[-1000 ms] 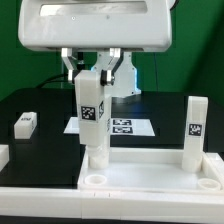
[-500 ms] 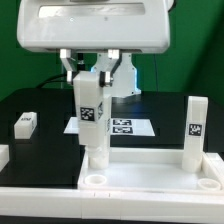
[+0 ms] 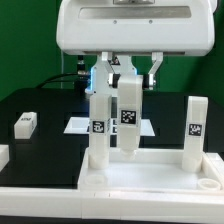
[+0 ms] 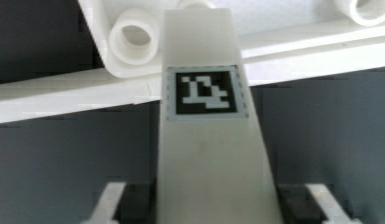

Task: Assemble desk

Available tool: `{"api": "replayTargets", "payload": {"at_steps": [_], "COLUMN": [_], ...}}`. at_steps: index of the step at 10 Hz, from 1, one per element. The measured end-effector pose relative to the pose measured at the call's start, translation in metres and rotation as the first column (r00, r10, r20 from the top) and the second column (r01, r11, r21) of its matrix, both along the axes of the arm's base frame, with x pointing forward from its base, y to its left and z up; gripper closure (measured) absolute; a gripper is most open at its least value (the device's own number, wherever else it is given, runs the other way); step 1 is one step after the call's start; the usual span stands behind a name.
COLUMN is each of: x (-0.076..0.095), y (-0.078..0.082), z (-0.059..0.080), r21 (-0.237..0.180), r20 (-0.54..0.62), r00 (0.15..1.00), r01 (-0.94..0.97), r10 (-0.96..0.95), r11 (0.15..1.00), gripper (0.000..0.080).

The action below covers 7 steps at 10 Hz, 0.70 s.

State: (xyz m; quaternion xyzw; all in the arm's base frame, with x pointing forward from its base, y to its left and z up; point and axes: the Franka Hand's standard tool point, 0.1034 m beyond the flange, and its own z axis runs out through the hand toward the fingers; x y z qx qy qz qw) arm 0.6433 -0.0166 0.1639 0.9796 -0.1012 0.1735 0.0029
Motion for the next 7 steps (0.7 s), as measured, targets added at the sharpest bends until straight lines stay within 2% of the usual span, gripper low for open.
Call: {"api": "replayTargets", "payload": {"at_steps": [1,2,3,7], "x": [0.002,0.005,0.001,-0.001], "y": [0.0,0.0,0.012,0.057], "z": [0.001,0.004,0.0,-0.004], "r21": [-0.009,-0.032,-0.033,0.01], "r20": [0.033,0.123,0.155,0.149], "r00": [0.999,0.992,0.988,0.989], "r01": [-0.001,0.002,0.0,-0.003], "r10": [0.001,0.002,0.005,0.001], "r11": [1.0,0.999,0.999,1.0], "gripper": [0.0508,0.0508,0.0508,0.0508]}}
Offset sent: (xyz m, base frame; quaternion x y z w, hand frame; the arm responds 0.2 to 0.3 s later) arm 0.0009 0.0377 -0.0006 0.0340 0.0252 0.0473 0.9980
